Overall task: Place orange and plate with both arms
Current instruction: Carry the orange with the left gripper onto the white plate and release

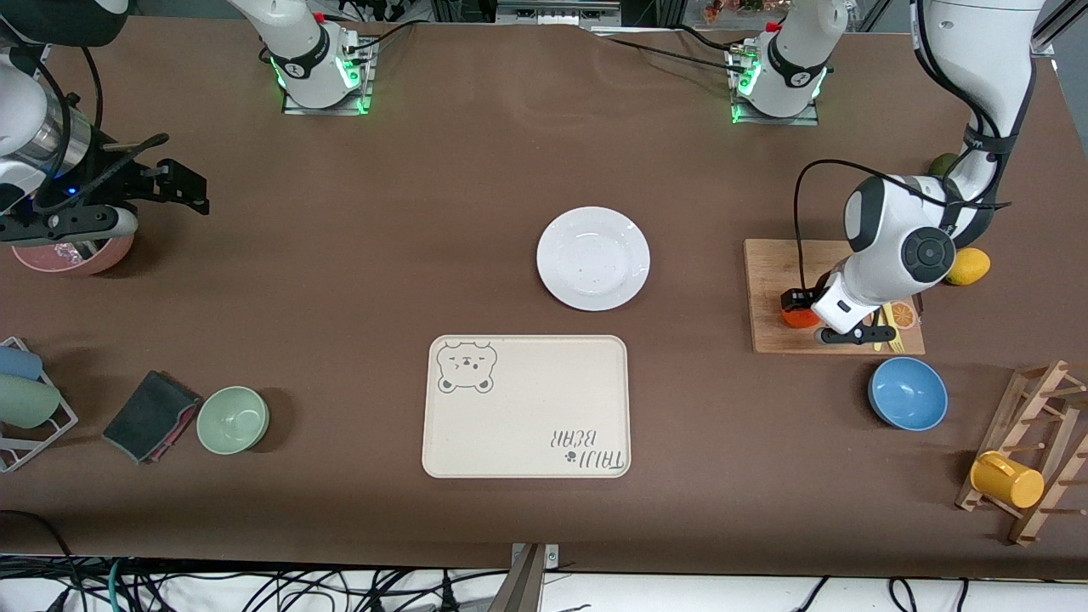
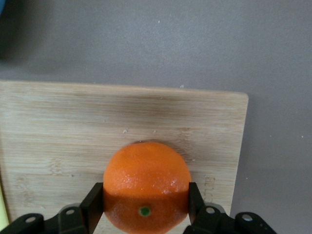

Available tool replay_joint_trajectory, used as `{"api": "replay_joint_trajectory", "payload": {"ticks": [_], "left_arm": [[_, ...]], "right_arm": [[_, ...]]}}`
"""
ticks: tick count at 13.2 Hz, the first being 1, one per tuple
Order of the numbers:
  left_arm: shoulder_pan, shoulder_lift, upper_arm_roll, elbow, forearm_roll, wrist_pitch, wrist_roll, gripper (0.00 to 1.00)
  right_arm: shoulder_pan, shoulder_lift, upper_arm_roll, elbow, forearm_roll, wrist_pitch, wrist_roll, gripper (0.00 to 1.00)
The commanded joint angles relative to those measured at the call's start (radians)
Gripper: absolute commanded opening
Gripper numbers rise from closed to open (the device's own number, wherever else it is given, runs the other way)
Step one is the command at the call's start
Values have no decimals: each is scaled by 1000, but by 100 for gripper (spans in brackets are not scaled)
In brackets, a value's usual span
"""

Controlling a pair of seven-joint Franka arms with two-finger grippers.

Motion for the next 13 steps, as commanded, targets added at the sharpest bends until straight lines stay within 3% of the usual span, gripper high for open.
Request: {"api": "replay_joint_trajectory", "payload": {"ticks": [1,4,8,13], "left_arm": [[-19,-35,-40,9,-19,3,0,2],[-81,-39,-92,53,-62,3,-76,2],[-229,-30,-144,106,-67,3,-341,2],[-365,69,-194,190,-64,6,-606,2]], "right_arm": [[-4,3,2,14,17,-15,9,100],[-4,3,2,14,17,-15,9,100],[-4,3,2,15,17,-15,10,100],[-4,4,4,17,17,-15,2,100]]}}
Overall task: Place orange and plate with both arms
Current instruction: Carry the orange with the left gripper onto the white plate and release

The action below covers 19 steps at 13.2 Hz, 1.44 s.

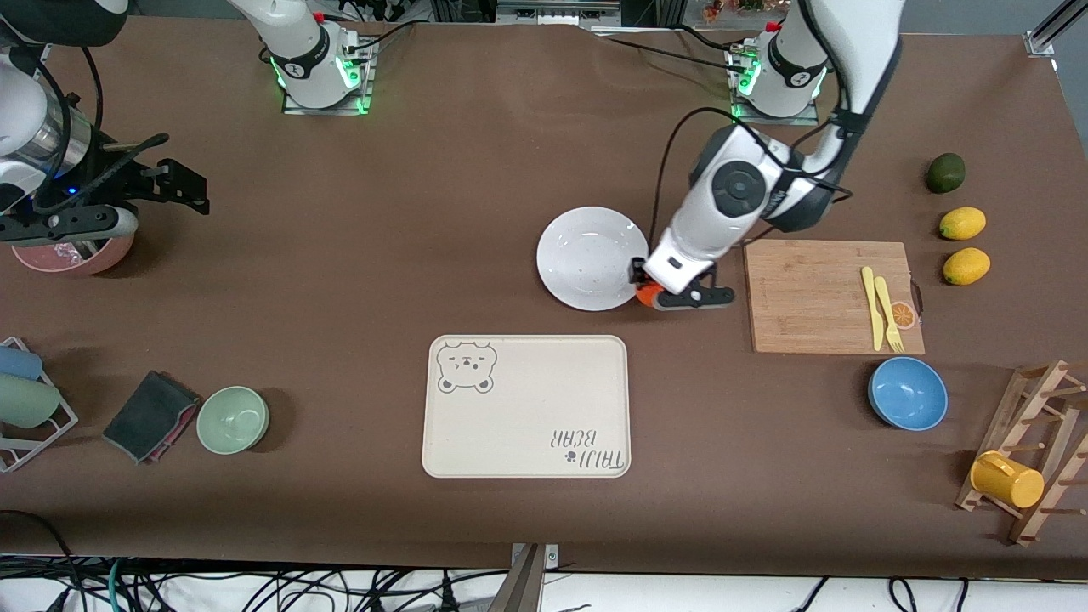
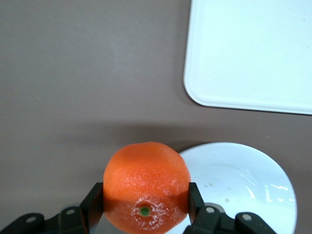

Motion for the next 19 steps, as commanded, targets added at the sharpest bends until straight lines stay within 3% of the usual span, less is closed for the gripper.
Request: {"api": "replay_joint_trajectory", "payload": {"ticks": [1,7,9,11,13,17,18,19], "left_arm": [[-65,84,6,71,-16,-3,-82,4],[-139,158,-50,76,-4,-2,-275,8],[-143,164,-50,76,-4,-2,-280,32],[-142,163,-47,76,-4,-2,-278,100],[-127,140,-40,78,-4,-8,-270,100],[23,-1,-43,68,-3,-49,-257,100],[62,-41,-43,68,-3,-70,-219,100],[106,-78,-43,67,-4,-89,-145,100]], "right_arm": [[-6,4,0,17,14,-15,1,100],[-9,9,-1,15,16,-24,2,100],[-8,26,0,17,23,-24,-5,100],[-1,49,8,17,69,-23,-2,100],[26,82,13,17,86,-26,-10,100],[77,121,19,14,132,-73,-2,100],[104,173,19,14,143,-73,-2,100],[112,207,19,14,214,-59,-2,100]]}}
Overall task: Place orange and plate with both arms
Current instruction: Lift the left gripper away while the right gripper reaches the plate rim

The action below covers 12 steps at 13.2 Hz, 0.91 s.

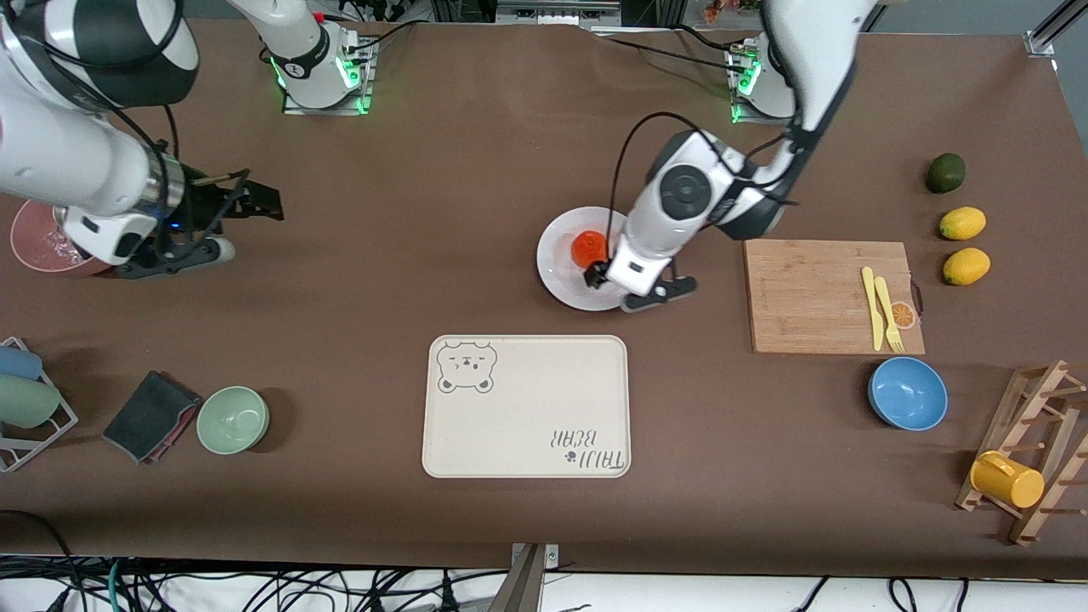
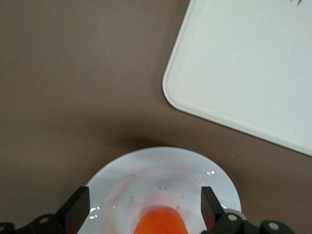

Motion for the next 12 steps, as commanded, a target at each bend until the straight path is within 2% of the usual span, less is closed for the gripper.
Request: {"api": "replay_joint_trajectory", "payload": {"ticks": [1,2,5,6,7,10,12], "left_arm": [[112,-136,-8,-30,-5,-88,175,100],[160,-170,-8,-28,-5,-129,261,100],[253,-259,-1,-27,-5,-242,422,100],[273,-283,15,-27,-5,-272,439,100],[283,-306,36,-24,-5,-315,465,100],[297,-369,140,-2,-3,-415,634,100],[297,-375,189,91,13,-571,670,100]], "right_arm": [[26,97,-2,19,191,31,2,100],[28,144,0,17,288,74,5,100],[99,256,0,13,454,215,4,100],[135,304,0,7,538,279,4,100],[168,344,0,3,624,348,4,100],[285,444,1,-3,796,557,-33,100],[339,488,0,-13,962,658,-149,100]]}}
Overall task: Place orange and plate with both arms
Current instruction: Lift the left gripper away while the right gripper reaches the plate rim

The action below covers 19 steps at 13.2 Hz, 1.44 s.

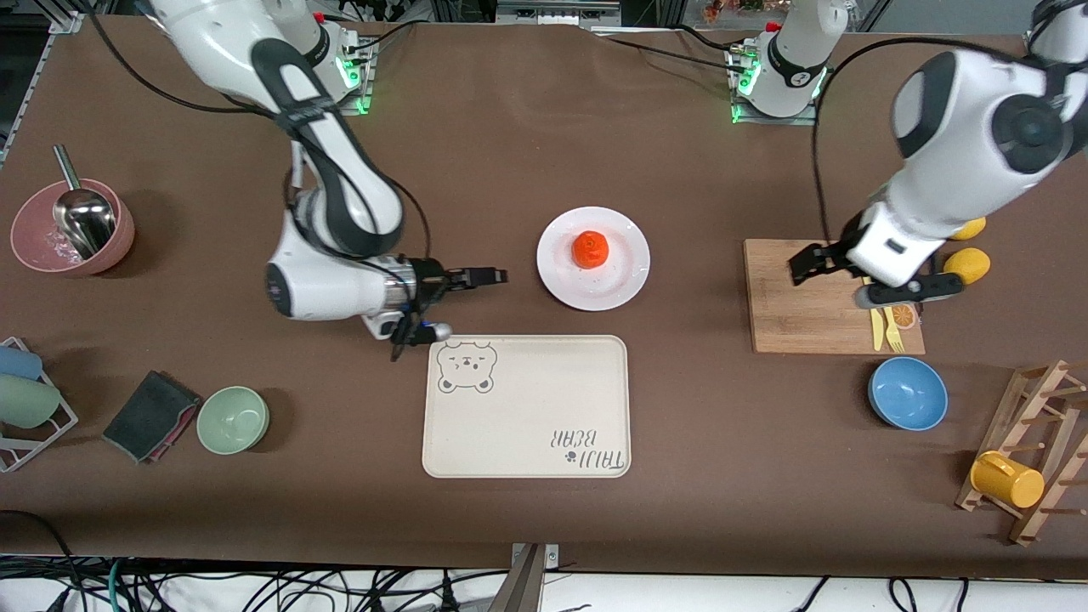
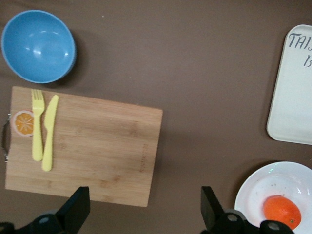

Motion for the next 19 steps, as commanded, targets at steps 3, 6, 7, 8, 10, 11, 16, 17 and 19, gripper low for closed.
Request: {"api": "replay_joint_trajectory", "payload": {"ticks": [3,6,7,8,10,11,16,17,19], "left_arm": [[3,-23,33,186,122,-257,66,100],[3,-25,61,206,113,-305,75,100],[6,-25,64,206,110,-304,78,100],[12,-25,64,206,108,-304,90,100],[12,-24,64,220,85,-307,135,100],[27,-25,65,222,59,-307,144,100],[57,-25,65,306,27,-347,138,100],[60,-24,68,317,25,-347,144,100],[72,-19,68,335,24,-347,146,100]], "right_arm": [[49,70,-5,-2,266,75,-274,100],[72,107,-5,-2,293,114,-374,100],[86,110,-6,-4,295,114,-377,100],[98,111,-6,-5,295,112,-420,100],[106,128,-6,-5,295,106,-492,100],[115,128,-6,-7,295,112,-497,100],[143,148,-8,0,271,115,-530,100],[138,152,-6,1,258,111,-540,100],[140,157,-8,1,257,111,-540,100]]}}
